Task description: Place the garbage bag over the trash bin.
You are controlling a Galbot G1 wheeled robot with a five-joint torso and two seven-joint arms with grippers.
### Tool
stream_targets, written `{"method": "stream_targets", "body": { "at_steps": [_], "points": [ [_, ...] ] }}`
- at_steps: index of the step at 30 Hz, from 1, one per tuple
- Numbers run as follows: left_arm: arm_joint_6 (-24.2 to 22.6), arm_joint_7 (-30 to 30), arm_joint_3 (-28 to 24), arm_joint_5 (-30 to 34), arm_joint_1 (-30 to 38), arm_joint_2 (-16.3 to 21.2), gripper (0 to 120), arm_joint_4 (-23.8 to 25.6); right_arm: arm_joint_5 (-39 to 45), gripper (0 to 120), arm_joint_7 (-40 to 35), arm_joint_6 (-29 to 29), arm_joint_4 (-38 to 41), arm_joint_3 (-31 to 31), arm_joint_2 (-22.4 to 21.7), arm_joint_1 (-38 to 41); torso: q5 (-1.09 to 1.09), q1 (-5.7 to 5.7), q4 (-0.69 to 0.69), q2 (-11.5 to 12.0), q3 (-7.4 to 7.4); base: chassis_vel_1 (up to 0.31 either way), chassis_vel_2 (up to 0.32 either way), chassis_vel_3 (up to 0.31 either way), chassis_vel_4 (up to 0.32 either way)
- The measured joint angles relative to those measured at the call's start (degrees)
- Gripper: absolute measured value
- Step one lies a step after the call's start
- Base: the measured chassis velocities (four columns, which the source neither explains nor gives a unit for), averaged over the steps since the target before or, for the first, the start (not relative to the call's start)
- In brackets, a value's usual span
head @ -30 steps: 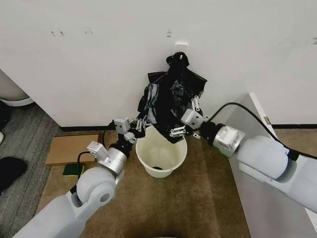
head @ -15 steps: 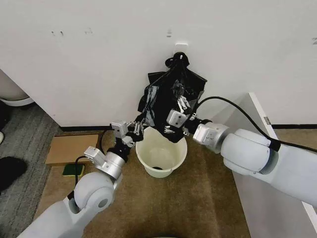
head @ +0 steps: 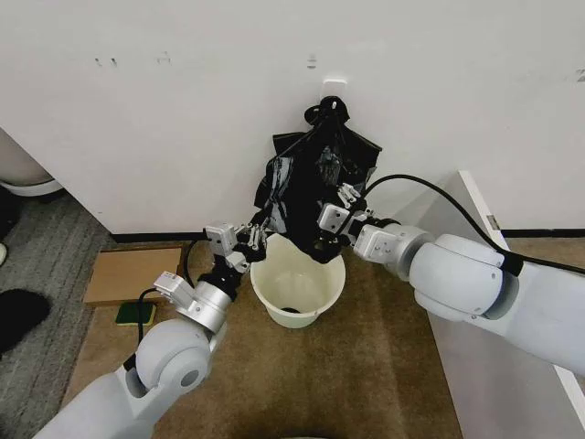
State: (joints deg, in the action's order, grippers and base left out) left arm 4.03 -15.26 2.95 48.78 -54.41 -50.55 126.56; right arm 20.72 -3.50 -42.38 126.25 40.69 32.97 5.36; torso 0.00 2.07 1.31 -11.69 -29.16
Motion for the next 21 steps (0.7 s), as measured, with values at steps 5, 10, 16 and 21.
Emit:
{"method": "stream_targets", "body": {
  "at_steps": [5,10,16,21],
  "points": [
    [0.0,0.0,0.2,0.0,-0.1,0.0,0,0.1,-0.4,26,-0.3,0.0,-0.8,0.9,0.1,0.9,0.00,0.00,0.01,0.0,0.00,0.000,0.000,0.000,0.000],
    [0.0,-0.1,0.4,0.0,-0.4,0.2,0,0.5,-2.0,5,-0.4,0.2,-0.3,1.0,-0.5,1.1,0.00,0.00,0.01,0.0,0.00,0.000,0.000,0.000,0.000],
    [0.0,-0.2,0.8,0.0,-0.9,0.3,0,1.0,-2.0,0,-1.2,0.3,0.3,0.6,-1.5,0.6,0.00,0.00,0.00,0.0,0.00,0.000,0.000,0.000,0.000],
    [0.1,-0.4,1.3,-0.2,-1.8,0.3,0,1.5,4.0,0,-5.9,0.5,1.5,-5.1,-2.0,-5.6,-0.01,0.00,0.00,0.0,0.00,0.000,0.000,0.000,0.000]
  ]
}}
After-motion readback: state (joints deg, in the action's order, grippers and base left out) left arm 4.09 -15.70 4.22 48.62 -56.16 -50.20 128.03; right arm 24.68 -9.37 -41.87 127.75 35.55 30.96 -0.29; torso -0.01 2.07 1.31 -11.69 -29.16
